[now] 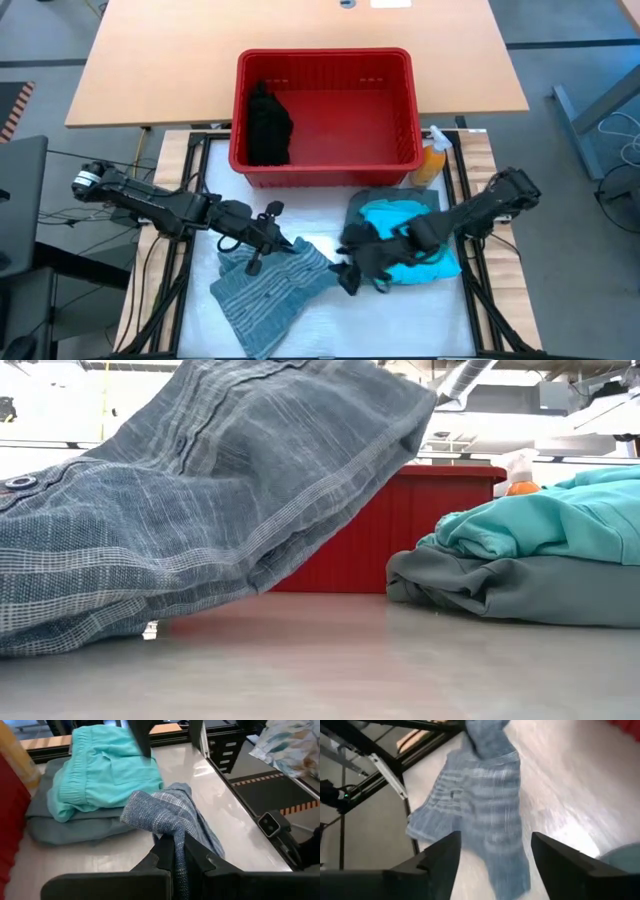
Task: Fold Laundry from Bin
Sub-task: Fold the blue shirt
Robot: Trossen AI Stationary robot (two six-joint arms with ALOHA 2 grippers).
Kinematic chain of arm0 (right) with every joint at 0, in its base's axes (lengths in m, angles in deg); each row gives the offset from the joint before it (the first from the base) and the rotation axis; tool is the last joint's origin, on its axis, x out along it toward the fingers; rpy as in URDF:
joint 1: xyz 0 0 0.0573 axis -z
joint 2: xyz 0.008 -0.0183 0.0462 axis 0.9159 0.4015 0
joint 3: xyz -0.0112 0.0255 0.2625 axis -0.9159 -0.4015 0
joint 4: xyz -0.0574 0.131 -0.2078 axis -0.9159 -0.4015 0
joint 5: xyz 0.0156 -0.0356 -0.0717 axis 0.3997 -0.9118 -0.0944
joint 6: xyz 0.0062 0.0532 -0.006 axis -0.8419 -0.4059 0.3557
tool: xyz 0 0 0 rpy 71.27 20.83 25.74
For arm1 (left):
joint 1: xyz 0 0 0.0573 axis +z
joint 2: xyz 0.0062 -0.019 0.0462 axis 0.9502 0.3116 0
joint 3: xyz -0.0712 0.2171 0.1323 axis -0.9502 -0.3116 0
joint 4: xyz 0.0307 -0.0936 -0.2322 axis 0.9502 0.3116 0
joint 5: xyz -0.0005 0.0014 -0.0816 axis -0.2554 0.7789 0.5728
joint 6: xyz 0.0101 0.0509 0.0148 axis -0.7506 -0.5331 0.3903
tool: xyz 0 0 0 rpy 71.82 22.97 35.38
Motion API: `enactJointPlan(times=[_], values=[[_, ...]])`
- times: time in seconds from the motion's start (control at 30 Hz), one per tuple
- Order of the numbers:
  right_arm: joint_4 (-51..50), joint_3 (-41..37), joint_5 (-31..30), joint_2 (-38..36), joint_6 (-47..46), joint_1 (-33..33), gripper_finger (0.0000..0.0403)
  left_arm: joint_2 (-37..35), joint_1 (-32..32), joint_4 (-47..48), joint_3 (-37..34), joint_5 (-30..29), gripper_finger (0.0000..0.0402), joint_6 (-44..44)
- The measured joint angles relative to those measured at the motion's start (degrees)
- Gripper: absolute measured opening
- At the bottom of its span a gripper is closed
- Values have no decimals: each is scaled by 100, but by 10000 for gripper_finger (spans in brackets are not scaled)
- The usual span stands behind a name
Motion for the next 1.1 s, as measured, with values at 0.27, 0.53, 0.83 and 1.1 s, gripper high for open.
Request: enactJointPlan(times=[0.27,0.53,0.83,1.1], values=[[950,-4,801,519,542,464,288,0,-60,-62,0,-26,0,84],[666,-24,524,603,596,406,288,0,-151,-121,0,-121,0,104],[1640,-135,614,950,1274,517,280,0,-161,-185,0,-160,0,35],[1487,-149,789,989,1374,425,102,-36,-161,-163,1,-422,1,32]])
